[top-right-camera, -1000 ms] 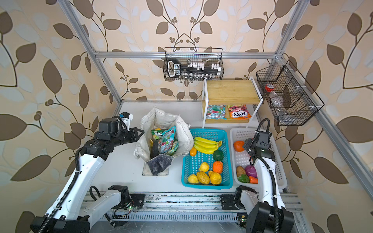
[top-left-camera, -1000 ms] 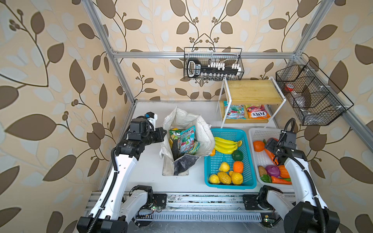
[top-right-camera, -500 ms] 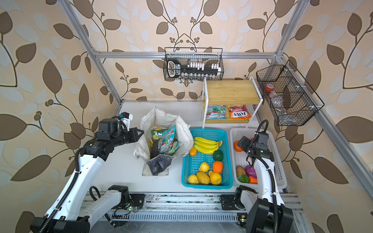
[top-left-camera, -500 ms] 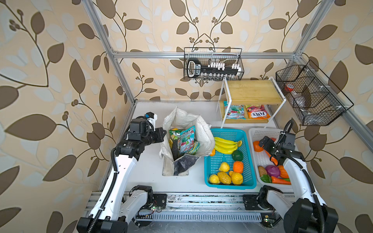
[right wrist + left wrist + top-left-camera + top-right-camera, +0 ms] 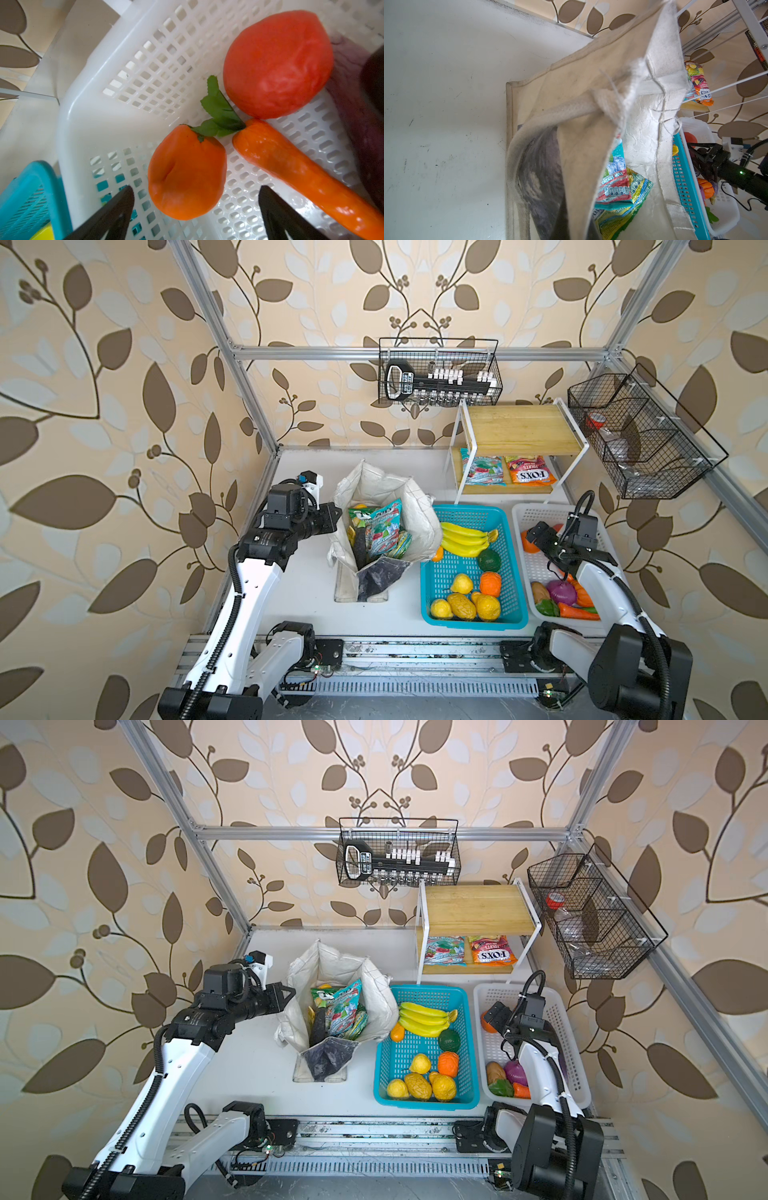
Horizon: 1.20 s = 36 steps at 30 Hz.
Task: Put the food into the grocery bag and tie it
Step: 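Lower the right gripper and close it on the orange bell pepper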
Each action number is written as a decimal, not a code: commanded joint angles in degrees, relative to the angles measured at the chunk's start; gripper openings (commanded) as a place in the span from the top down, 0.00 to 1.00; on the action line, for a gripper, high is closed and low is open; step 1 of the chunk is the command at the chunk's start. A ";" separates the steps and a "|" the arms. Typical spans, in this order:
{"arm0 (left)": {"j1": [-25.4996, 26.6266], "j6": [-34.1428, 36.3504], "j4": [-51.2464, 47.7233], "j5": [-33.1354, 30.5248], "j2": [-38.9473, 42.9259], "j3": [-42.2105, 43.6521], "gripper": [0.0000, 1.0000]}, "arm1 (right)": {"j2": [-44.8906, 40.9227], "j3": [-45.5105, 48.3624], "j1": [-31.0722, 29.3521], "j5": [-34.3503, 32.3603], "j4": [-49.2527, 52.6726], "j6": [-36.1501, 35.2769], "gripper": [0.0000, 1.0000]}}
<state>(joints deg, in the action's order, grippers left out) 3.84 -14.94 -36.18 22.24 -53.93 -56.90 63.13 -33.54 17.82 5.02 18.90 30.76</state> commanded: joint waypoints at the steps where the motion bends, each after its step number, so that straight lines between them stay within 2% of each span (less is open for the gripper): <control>1: 0.50 1.14 1.05 0.63 1.02 -1.54 1.00 | 1.40 1.44 -0.75 0.83 -3.49 1.71 0.06; 8: 0.54 1.33 0.94 -0.15 0.94 -1.55 1.00 | 4.64 2.34 -1.41 0.95 -6.49 1.84 0.06; 16: 0.52 1.56 0.55 -0.44 0.67 -1.63 1.00 | 6.59 4.73 -1.04 2.29 -10.82 2.63 0.15; 21: 0.53 1.56 0.59 -0.44 0.63 -1.63 1.00 | 7.90 5.84 -0.44 3.49 -12.56 2.84 0.12; 23: 0.55 1.51 0.67 -0.35 0.67 -1.63 1.00 | 7.76 6.68 0.05 3.92 -13.64 2.99 0.15; 27: 0.56 1.57 0.58 -0.71 0.54 -1.56 1.00 | 5.57 7.35 1.37 4.85 -13.27 2.81 0.25; 36: 0.56 1.56 0.85 -0.70 1.04 -1.51 1.00 | -2.09 6.73 2.04 5.97 -9.92 2.21 0.30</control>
<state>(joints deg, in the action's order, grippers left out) 3.84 -14.87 -36.23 21.89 -53.95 -56.90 63.42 -26.85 19.64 10.09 7.62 33.43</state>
